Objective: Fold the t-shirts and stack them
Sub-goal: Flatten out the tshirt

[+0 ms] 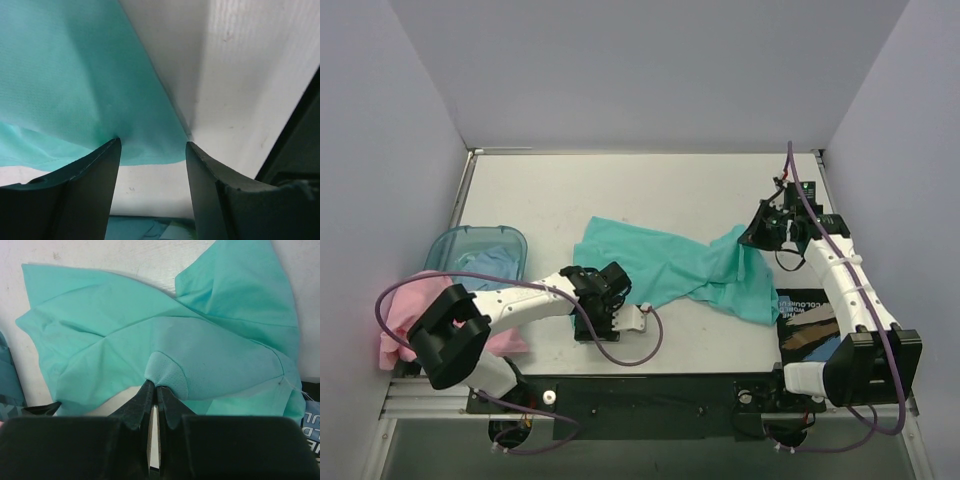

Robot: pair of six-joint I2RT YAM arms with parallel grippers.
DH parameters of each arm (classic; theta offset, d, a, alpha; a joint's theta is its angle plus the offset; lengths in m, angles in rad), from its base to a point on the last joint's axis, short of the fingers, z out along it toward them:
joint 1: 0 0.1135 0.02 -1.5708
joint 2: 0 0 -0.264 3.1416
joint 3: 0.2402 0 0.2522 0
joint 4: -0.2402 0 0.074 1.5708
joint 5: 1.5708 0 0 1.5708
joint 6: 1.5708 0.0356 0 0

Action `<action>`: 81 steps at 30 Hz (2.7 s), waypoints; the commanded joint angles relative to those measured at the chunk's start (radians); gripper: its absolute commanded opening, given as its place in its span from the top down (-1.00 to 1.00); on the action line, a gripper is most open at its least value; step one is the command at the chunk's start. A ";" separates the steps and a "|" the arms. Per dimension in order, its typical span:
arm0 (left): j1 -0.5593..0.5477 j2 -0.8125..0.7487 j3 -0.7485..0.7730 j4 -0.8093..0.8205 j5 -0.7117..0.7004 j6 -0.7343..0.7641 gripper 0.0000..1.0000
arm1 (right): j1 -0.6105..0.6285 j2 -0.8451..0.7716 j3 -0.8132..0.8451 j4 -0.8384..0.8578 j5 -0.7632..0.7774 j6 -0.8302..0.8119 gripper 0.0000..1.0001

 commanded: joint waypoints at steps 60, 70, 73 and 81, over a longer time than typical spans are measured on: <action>0.682 0.686 1.979 0.295 -0.355 -0.010 1.00 | -0.159 0.621 1.398 0.495 -0.189 0.289 1.00; 0.680 0.360 1.333 -0.069 -0.045 -0.026 1.00 | -0.120 0.218 0.628 0.233 -0.335 0.194 1.00; 0.667 0.258 1.066 -0.066 0.013 0.031 1.00 | -0.105 0.144 0.366 0.091 -0.335 0.116 1.00; 0.515 0.102 0.319 0.053 -0.005 0.146 1.00 | -0.059 0.076 -0.148 -0.062 -0.252 0.001 1.00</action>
